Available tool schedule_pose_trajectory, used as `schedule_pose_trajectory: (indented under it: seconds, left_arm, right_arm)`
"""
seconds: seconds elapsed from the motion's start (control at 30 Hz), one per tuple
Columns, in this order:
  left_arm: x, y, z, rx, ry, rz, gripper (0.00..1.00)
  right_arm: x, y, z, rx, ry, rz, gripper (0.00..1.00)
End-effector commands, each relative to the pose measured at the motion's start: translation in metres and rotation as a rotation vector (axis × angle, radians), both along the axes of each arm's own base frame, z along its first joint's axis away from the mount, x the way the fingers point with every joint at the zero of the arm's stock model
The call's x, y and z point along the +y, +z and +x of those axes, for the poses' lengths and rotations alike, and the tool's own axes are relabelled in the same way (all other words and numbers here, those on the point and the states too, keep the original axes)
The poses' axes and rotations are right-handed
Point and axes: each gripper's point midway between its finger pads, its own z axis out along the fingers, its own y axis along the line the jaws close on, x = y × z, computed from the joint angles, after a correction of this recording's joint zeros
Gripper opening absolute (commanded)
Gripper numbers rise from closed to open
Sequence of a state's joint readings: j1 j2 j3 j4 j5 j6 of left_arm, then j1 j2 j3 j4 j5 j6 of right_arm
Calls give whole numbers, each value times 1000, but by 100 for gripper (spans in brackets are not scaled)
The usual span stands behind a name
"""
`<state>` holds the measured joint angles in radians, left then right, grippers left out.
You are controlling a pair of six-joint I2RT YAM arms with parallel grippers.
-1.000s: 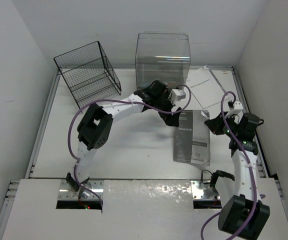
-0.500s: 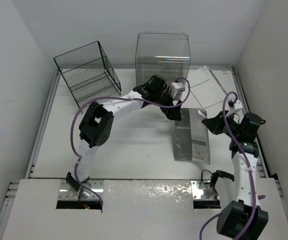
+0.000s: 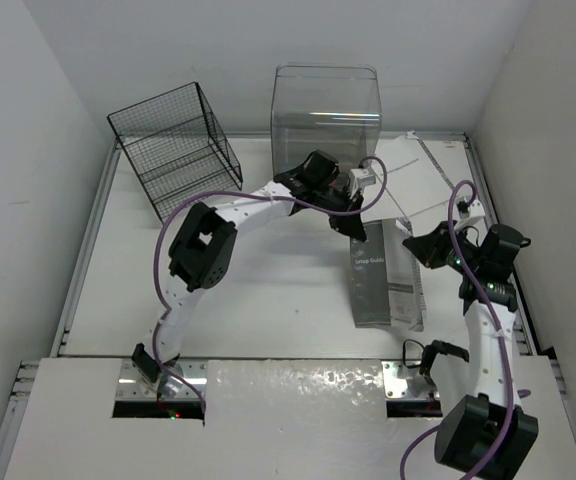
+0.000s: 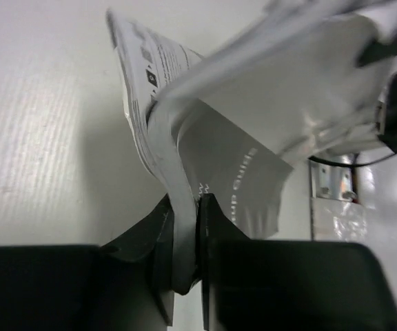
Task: Organize the desk
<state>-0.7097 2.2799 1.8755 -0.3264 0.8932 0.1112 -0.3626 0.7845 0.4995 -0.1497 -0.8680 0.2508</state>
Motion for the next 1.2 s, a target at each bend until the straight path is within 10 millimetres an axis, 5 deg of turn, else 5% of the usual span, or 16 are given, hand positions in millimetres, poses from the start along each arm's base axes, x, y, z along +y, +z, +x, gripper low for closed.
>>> schedule_pose_trajectory:
  seconds: [0.0,0.13,0.17,0.27,0.3,0.33,0.4,0.47,0.63,0.7,0.8,0.9,0.93,1.03,1.17]
  left_arm:
    - [-8,37,-10,-56,-69,-81,1]
    - [3,51,-18,-23,-24,-73,0]
    - [3,55,-19,3,0,-75,0]
    - [8,63,-21,59,89,-54,0]
    - [10,62,-22,100,126,-32,0]
    - [12,66,-24,109,137,-25,0]
    - [16,64,-28,145,170,-5,0]
    - [20,79,-26,130,214,-22,0]
    - [25,109,-18,93,311,-57,0]
    - [24,117,-17,101,326,-66,0]
    - [21,119,-15,130,335,-65,0]
    - [18,116,-10,146,352,-55,0]
    - [18,115,-8,150,360,-46,0]
    - [17,117,-3,145,377,-36,0]
    - [16,128,3,115,396,-52,0]
  right_arm:
    - [-2,22,13,-98,14,-20,0]
    - [-36,1,21,50,-184,-101,7]
    - [-45,-3,22,84,-222,-138,27]
    - [-80,-12,16,227,-394,-250,64]
    - [-88,-20,5,303,-445,-282,87]
    - [-110,-11,2,320,-554,-361,96]
    - [-122,-6,-15,376,-636,-418,99]
    - [-126,22,-20,306,-698,-460,99]
    - [-62,45,-18,125,-508,-370,99]
    - [-62,30,-28,154,-540,-410,99]
    - [-30,4,-29,145,-446,-423,99]
    - [-22,0,-21,102,-469,-478,99]
    - [-2,-5,-20,96,-390,-549,99]
    - [33,11,-11,-4,-312,-687,99]
    - [83,25,-2,-145,-221,-611,99]
